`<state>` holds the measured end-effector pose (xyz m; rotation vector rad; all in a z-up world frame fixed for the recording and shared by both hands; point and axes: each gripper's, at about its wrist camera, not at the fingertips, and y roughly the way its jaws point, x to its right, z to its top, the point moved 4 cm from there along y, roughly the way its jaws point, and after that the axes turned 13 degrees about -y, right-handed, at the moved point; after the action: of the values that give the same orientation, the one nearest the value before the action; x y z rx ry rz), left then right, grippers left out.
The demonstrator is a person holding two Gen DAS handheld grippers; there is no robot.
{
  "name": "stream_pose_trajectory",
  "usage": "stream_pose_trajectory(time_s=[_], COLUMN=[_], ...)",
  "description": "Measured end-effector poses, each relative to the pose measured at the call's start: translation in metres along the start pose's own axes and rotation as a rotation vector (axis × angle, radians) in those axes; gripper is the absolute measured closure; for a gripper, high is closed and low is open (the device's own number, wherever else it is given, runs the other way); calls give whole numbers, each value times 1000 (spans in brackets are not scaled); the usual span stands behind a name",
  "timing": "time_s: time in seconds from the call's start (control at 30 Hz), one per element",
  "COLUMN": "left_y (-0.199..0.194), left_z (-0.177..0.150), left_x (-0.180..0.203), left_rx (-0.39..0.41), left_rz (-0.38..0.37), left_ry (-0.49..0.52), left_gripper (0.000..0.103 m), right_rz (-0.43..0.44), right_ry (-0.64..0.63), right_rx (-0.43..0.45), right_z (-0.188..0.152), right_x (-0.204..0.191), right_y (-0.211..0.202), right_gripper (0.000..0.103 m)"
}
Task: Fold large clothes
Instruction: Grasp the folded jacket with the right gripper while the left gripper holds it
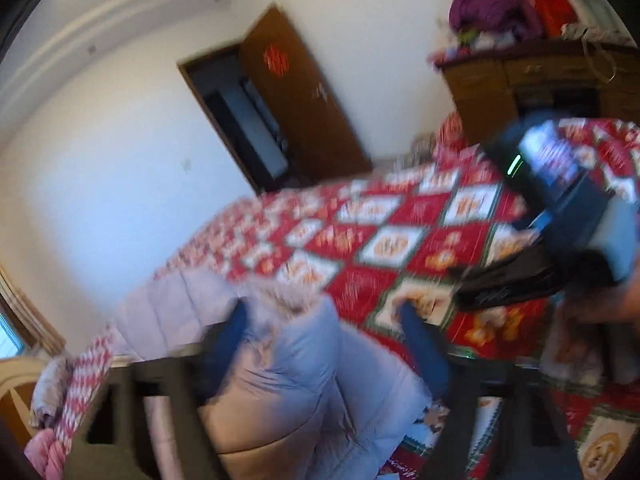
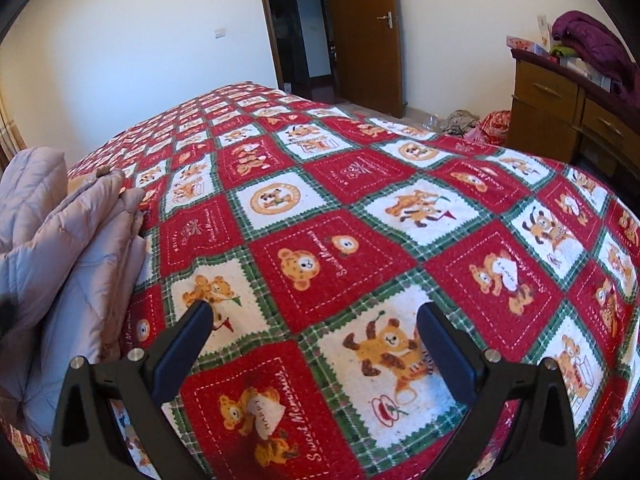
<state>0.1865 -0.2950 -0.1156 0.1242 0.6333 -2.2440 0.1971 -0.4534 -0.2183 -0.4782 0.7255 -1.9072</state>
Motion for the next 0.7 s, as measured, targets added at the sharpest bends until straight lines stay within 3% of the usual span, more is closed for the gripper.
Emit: stream_pose_trajectory(time_s=[0.07, 0.13, 0.23, 0.37, 0.47, 0.57, 0.7], left_y=[-13, -13, 0, 3, 1, 19, 55], left_z=[5, 3, -12, -35, -55, -73, -84], left_x=[-11, -38, -101, -210, -272, -302, -304], left_rx=[31, 8, -56, -113, -116, -152, -204], left_rz=[24, 84, 229, 446, 566, 593, 603], left_ry=[-9, -42, -151, -442, -652, -777, -788], left_gripper=[11, 11, 11, 11, 11, 11, 11], right_rz=[-2, -22, 16, 71, 108, 165, 234], right_ry=[4, -8, -28, -112, -189, -278, -340], right_rx=[1, 7, 29, 87, 159, 209, 184], right_z=[1, 3, 20, 61, 99, 132, 156], right_x=[1, 0, -12, -54, -101, -158, -221], right_y=[0, -2, -15, -37, -58, -71, -58], right_gripper=[0, 0, 10, 21, 22, 31, 41])
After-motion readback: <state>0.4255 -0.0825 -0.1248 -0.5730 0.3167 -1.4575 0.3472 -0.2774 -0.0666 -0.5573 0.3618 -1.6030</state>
